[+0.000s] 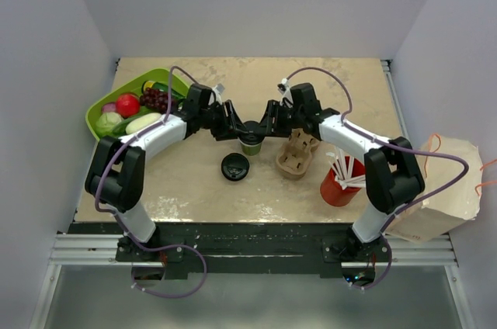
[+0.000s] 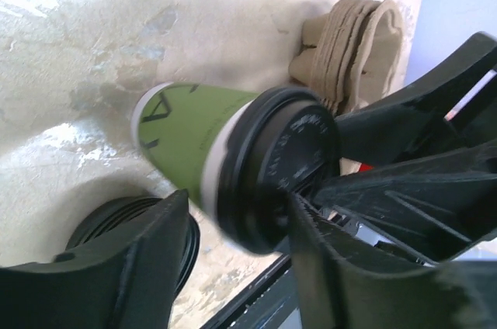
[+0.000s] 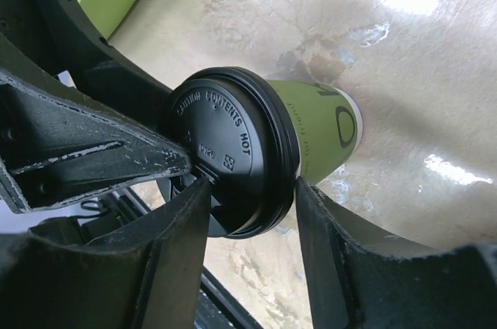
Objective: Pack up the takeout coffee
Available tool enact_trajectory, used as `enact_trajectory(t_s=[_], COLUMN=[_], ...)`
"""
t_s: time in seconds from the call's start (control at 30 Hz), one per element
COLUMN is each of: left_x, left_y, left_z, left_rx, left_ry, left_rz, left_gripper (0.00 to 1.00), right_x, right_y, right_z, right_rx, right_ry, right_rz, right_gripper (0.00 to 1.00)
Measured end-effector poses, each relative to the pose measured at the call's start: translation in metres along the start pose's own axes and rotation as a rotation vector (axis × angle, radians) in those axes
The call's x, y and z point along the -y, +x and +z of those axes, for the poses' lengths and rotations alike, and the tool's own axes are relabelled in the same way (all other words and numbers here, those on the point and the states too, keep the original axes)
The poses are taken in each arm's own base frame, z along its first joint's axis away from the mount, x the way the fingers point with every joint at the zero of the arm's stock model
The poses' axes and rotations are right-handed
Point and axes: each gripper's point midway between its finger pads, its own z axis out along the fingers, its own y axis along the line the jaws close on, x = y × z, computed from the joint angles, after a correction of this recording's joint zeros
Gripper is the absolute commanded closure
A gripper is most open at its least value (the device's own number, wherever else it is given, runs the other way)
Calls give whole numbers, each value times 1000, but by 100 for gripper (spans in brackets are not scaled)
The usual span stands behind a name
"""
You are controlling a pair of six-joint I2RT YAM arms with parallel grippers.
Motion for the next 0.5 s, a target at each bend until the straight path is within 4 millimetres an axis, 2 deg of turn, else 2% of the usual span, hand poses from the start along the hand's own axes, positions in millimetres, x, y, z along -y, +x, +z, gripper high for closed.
enact_trajectory(t_s=[0.23, 0.33, 0.37, 0.4, 0.47, 0.5], left_x=[2, 0, 0, 0, 0, 0], left_y=[0, 1, 1, 2, 2, 2], left_z=[-1, -2, -2, -2, -3, -3], left_rx=[13, 18, 19, 19, 20, 22], left_ry=[17, 12, 13, 12, 16, 18], left_rz=[-10, -18, -20, -24, -24, -22], left_gripper=[74, 75, 72, 61, 53, 45], right_x=[2, 3, 3, 3, 4, 4], right_y=[4, 5, 5, 5, 6, 5], right_z=[3, 4, 4, 3, 3, 3], right_rx=[-4, 5, 11, 18, 31, 37], right_ry=[-6, -12, -16, -20, -29, -33], right_rz=[31, 40, 42, 41, 36, 31], right_gripper=[64, 65, 65, 64, 64, 64])
